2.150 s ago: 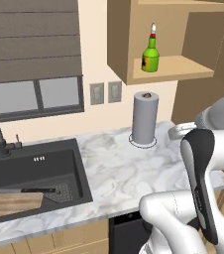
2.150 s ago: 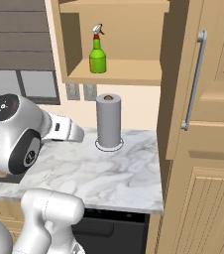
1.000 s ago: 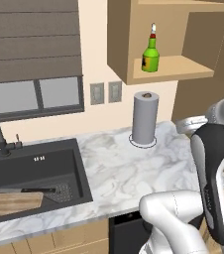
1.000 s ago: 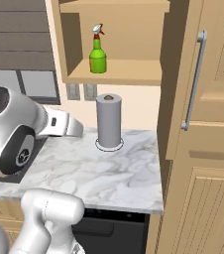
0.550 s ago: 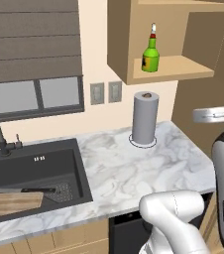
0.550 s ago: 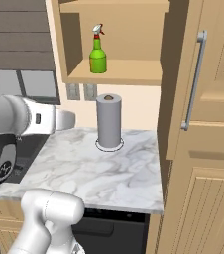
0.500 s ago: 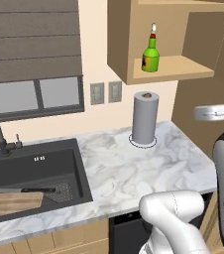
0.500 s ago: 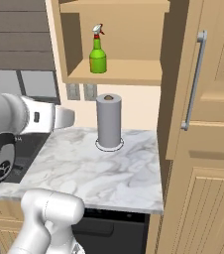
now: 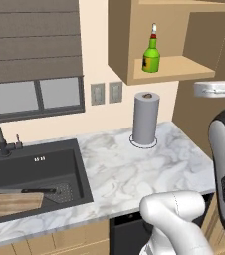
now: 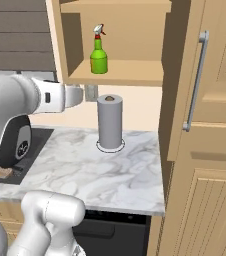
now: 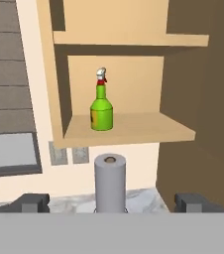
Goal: Move the cutting board and knife to the sink. Then move spray from the cabinet to the counter.
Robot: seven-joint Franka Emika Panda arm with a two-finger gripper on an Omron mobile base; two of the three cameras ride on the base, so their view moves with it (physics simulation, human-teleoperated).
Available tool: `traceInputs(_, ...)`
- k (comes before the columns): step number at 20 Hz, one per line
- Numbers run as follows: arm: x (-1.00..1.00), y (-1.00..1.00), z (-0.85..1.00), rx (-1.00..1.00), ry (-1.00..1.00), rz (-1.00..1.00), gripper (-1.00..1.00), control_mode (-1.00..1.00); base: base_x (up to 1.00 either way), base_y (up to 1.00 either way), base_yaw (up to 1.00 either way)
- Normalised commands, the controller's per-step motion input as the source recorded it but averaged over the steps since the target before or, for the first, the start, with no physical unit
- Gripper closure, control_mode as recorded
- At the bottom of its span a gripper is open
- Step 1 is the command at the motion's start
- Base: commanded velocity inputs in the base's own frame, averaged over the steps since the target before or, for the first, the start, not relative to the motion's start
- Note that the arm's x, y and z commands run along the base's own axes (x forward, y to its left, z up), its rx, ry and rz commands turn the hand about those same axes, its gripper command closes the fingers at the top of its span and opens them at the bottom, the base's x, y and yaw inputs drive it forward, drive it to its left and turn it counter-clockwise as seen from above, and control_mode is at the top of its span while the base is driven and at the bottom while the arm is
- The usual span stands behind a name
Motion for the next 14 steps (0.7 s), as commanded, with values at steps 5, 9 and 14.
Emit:
traceInputs(5, 0.68, 0.0, 0.22, 0.0, 0.03, 0.0, -1.0, -1.0, 0.0, 0.0, 0.0)
traceInputs(9, 0.41, 0.02, 0.27, 0.0, 0.32, 0.0, -1.0, -1.0, 0.0, 0.0, 0.0)
traceInputs(14, 0.16, 0.0, 0.04, 0.0, 0.28, 0.0, -1.0, -1.0, 0.0, 0.0, 0.0)
